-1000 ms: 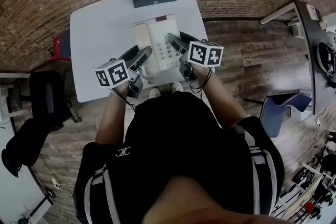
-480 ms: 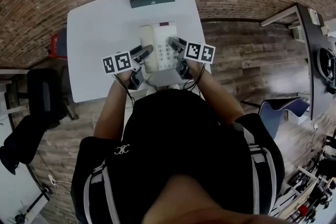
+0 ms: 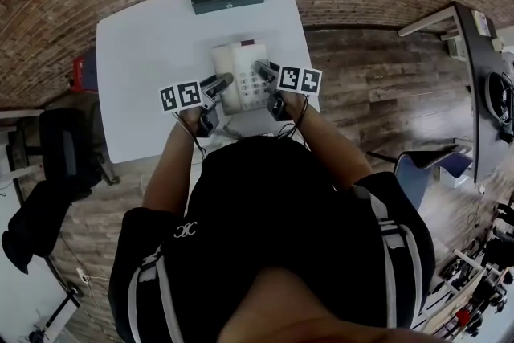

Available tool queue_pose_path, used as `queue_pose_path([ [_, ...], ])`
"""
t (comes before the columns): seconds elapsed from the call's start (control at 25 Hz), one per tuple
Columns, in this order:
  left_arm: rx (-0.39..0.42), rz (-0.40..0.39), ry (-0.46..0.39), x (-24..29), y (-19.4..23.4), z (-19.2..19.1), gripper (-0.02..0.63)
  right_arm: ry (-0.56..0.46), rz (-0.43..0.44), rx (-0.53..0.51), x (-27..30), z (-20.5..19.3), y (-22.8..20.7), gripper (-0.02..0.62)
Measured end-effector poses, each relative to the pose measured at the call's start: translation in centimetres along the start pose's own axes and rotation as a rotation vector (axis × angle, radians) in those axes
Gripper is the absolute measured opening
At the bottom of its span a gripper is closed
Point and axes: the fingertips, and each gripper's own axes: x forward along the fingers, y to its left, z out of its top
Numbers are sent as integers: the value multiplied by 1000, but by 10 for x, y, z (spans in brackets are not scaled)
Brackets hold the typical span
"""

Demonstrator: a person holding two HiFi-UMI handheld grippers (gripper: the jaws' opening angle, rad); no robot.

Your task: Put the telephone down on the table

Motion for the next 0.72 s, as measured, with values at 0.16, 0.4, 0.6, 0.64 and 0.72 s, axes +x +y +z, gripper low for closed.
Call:
queue_pose_path([
  [0.16, -15, 3, 11, 7, 8, -2, 279, 16, -4, 16, 6, -3, -8, 209],
  [0.4, -34, 7, 26, 17, 19, -5, 279, 31, -18, 20, 14, -6, -20, 209],
  [0.6, -44, 18, 23, 22, 26, -4, 279, 31, -33, 28, 20, -7, -24, 209],
  [0.64, -44, 20, 19, 22, 27, -4, 279, 26, -36, 26, 21, -7, -25, 209],
  [0.72, -43, 17, 18, 23, 29, -5, 279, 17, -37, 15, 22, -7, -25, 209],
])
